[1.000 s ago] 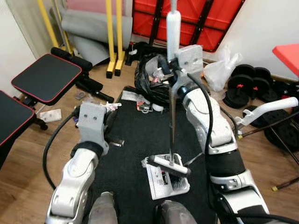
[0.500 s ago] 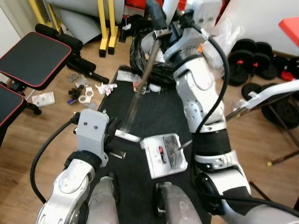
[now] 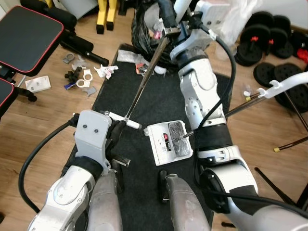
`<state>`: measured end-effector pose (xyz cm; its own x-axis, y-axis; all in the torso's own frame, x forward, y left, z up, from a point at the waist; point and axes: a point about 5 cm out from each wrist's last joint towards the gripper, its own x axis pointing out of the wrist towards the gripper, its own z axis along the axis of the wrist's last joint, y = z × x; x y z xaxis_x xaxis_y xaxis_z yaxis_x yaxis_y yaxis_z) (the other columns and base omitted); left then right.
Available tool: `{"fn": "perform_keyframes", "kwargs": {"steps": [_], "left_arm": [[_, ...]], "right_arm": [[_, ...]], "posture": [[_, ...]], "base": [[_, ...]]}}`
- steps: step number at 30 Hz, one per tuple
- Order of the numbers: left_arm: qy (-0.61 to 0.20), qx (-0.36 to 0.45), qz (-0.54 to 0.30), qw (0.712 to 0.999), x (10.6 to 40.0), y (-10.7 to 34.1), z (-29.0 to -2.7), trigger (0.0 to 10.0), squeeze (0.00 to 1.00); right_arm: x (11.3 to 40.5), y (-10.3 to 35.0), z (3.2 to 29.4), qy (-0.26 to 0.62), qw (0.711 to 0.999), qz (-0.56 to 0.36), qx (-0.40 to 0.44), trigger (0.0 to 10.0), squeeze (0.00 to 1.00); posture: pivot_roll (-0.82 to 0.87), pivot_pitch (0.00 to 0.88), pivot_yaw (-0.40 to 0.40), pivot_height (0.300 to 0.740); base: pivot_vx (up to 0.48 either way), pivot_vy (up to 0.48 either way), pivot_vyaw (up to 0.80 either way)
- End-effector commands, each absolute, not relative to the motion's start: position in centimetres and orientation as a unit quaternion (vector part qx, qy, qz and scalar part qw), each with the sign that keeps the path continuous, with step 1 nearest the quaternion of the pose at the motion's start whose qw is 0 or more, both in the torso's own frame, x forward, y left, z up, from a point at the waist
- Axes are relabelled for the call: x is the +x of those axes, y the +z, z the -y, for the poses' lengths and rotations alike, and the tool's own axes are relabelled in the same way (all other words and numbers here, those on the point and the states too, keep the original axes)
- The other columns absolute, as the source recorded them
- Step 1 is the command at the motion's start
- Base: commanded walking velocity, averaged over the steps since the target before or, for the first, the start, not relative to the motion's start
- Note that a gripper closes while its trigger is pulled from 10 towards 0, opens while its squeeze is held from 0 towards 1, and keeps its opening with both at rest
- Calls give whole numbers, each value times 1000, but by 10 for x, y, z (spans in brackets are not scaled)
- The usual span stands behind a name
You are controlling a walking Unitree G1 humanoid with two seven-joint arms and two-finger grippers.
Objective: Sweep floor
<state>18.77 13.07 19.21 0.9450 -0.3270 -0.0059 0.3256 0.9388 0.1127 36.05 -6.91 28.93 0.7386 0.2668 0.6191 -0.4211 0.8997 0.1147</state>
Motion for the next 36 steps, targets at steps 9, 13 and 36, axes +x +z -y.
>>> {"fn": "perform_keyframes", "kwargs": {"steps": [9,13,36], "left_arm": [[-207,56,-12,977,178,194,-125,10000,0],[-206,56,-13,977,177,195,-124,10000,0],[-204,55,-18,977,177,198,-124,10000,0]], "right_arm": [[362,298,76,184,912,347,117,10000,0],[362,298,76,186,910,352,114,10000,0],[366,317,93,185,915,356,42,10000,0]], "posture": [[-71,524,-136,740],[-71,528,-138,740],[-86,532,-143,740]], "base": [[0,0,0],[0,0,0],[0,0,0]]}}
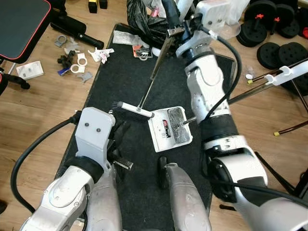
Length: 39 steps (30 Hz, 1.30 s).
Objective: Sweep floor
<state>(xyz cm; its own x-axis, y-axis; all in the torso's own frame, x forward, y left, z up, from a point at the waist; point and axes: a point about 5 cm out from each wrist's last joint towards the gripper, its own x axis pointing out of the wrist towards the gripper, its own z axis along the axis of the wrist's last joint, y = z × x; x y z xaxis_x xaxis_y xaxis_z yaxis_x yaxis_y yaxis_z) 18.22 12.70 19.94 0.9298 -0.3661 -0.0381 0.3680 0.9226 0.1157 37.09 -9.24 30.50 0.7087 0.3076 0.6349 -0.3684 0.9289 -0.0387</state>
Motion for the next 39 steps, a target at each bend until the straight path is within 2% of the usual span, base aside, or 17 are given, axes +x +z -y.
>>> {"fn": "perform_keyframes", "kwargs": {"steps": [1,8,10,17,18,20,21,22,23,24,27,28,31,35,39], "left_arm": [[-204,55,-18,977,177,198,-124,10000,0],[-205,53,-19,977,180,196,-123,10000,0],[-204,53,-19,977,183,195,-123,10000,0],[-202,54,-20,978,186,193,-122,10000,0],[-200,54,-21,978,189,190,-122,10000,0],[-197,54,-22,979,192,188,-122,10000,0],[-193,54,-23,979,195,185,-122,10000,0],[-193,54,-23,979,195,185,-122,10000,0],[-191,54,-23,980,197,184,-122,10000,0],[-188,61,-25,980,201,181,-122,10000,0],[-185,78,-23,979,205,179,-122,10000,0],[-167,76,-18,983,210,179,-125,10000,0],[-123,70,-8,990,221,178,-137,10000,0],[-114,69,-5,991,224,177,-143,10000,0],[-109,70,9,992,234,176,-146,10000,0]], "right_arm": [[367,318,94,185,915,355,39,10000,0],[367,330,102,174,913,367,43,10000,0],[361,345,103,174,901,387,93,10000,0],[355,354,101,185,890,390,147,10000,0],[355,350,102,181,902,360,155,10000,0],[356,342,106,170,920,314,162,10000,0],[358,332,110,177,945,251,113,10000,0],[358,332,110,177,945,251,113,10000,0],[360,326,113,179,959,207,77,10000,0],[357,314,113,193,960,181,87,10000,0],[348,304,110,230,954,174,87,10000,0],[337,299,108,251,945,190,85,10000,0],[313,293,108,296,924,228,75,10000,0],[303,295,109,325,914,225,88,10000,0],[296,300,108,341,912,219,56,10000,0]], "posture": [[-86,532,-143,740],[-103,516,-146,740],[-101,497,-148,740],[-102,485,-149,740],[-99,441,-152,740],[-99,441,-152,740],[-102,407,-157,740],[-102,407,-157,740],[-102,407,-157,740],[-96,369,-162,740],[-96,369,-162,740],[-91,312,-167,740],[-92,281,-169,740],[-92,251,-170,740],[-94,203,-166,740]], "base": [[0,0,0],[0,0,0],[0,0,0],[0,0,0],[0,0,0],[0,0,0],[0,0,0],[0,0,0],[0,0,0],[0,0,0],[0,0,0],[0,0,0],[0,0,0],[0,0,0],[0,0,800]]}}
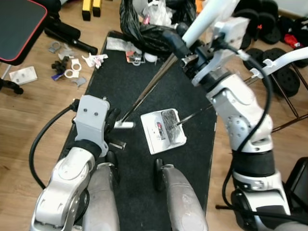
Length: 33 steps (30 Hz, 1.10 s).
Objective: Sweep floor
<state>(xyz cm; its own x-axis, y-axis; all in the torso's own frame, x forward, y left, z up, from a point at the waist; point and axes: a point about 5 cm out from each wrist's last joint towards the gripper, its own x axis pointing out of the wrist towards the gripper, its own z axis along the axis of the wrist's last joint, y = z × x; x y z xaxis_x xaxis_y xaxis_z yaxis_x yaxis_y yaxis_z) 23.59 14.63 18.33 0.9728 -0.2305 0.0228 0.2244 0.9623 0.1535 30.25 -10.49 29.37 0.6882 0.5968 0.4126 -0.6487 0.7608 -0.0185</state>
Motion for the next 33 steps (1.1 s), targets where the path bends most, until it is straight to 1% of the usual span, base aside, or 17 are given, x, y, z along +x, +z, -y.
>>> {"fn": "perform_keyframes", "kwargs": {"steps": [1,3,4,9,10,11,12,16,21,23,26,33], "left_arm": [[-109,70,9,992,234,176,-146,10000,0],[-105,74,20,992,241,177,-146,10000,0],[-102,75,25,992,244,178,-146,10000,0],[-98,76,34,992,248,178,-147,10000,0],[-94,83,39,991,249,179,-149,10000,0],[-92,88,42,991,250,179,-150,10000,0],[-86,89,42,991,251,178,-152,10000,0],[-83,87,46,992,254,177,-153,10000,0],[-87,89,49,991,256,175,-152,10000,0],[-90,83,51,991,257,174,-150,10000,0],[-92,81,53,991,258,173,-149,10000,0],[-88,82,52,991,259,169,-149,10000,0]], "right_arm": [[296,300,108,341,912,219,56,10000,0],[298,300,107,337,914,223,29,10000,0],[298,299,106,337,914,223,22,0,0],[297,295,103,339,914,221,15,0,0],[297,293,103,337,916,217,11,8980,0],[297,291,102,335,918,214,9,8980,0],[296,289,100,348,914,207,10,10000,0],[291,284,96,368,909,196,8,10000,0],[292,278,95,363,914,184,5,10000,0],[296,273,98,334,926,175,-1,10000,0],[302,267,103,301,940,161,-14,10000,0],[303,256,105,280,950,141,-16,10000,0]], "posture": [[-94,203,-166,740],[-88,171,-164,740],[-84,163,-165,740],[-80,149,-167,740],[-78,142,-168,740],[-78,142,-168,740],[-75,137,-171,740],[-74,134,-172,740],[-77,129,-170,740],[-79,124,-169,740],[-77,121,-170,740],[-77,112,-173,740]], "base": [[0,0,800],[0,0,800],[0,0,800],[0,0,800],[349,0,800],[349,0,800],[454,0,800],[342,0,800],[0,0,800],[0,0,622],[0,0,0],[0,0,0]]}}
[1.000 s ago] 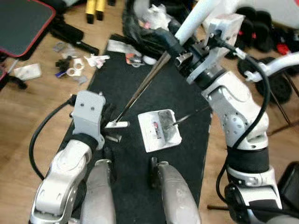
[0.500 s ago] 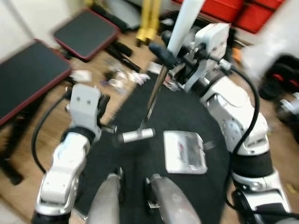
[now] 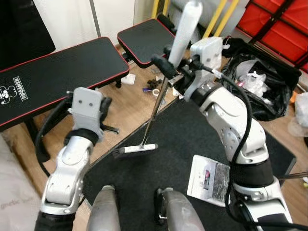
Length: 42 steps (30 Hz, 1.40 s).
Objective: Sweep floor
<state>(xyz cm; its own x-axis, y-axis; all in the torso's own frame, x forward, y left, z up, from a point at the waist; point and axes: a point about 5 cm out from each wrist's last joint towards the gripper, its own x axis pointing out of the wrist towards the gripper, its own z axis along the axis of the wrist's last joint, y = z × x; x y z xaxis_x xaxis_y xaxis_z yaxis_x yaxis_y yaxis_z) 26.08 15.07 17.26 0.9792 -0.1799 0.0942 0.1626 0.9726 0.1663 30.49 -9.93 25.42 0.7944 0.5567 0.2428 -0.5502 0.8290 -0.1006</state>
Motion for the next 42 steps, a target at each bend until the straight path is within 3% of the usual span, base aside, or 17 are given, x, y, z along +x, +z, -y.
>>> {"fn": "perform_keyframes", "kwargs": {"steps": [1,12,20,31,37,42], "left_arm": [[-90,81,49,991,259,166,-149,10000,0],[-105,71,29,992,253,150,-143,10000,0],[-107,73,28,991,254,149,-143,10000,0],[-106,71,33,991,256,149,-141,10000,0],[-103,70,35,992,255,149,-141,10000,0],[-99,71,38,992,257,149,-143,10000,0]], "right_arm": [[303,253,105,275,952,136,-16,10000,0],[311,230,121,205,975,81,-36,10000,0],[310,226,120,205,975,73,-37,10000,0],[311,229,121,203,975,81,-39,10000,0],[308,232,114,227,969,94,-28,10000,0],[292,238,98,324,939,114,-32,10000,0]], "posture": [[-79,108,-175,740],[-107,105,-177,740],[-112,109,-171,740],[-104,104,-175,740],[-100,103,-179,740],[-106,103,-178,740]], "base": [[0,0,0],[109,0,-266],[318,0,-600],[329,0,0],[335,0,0],[337,0,640]]}}
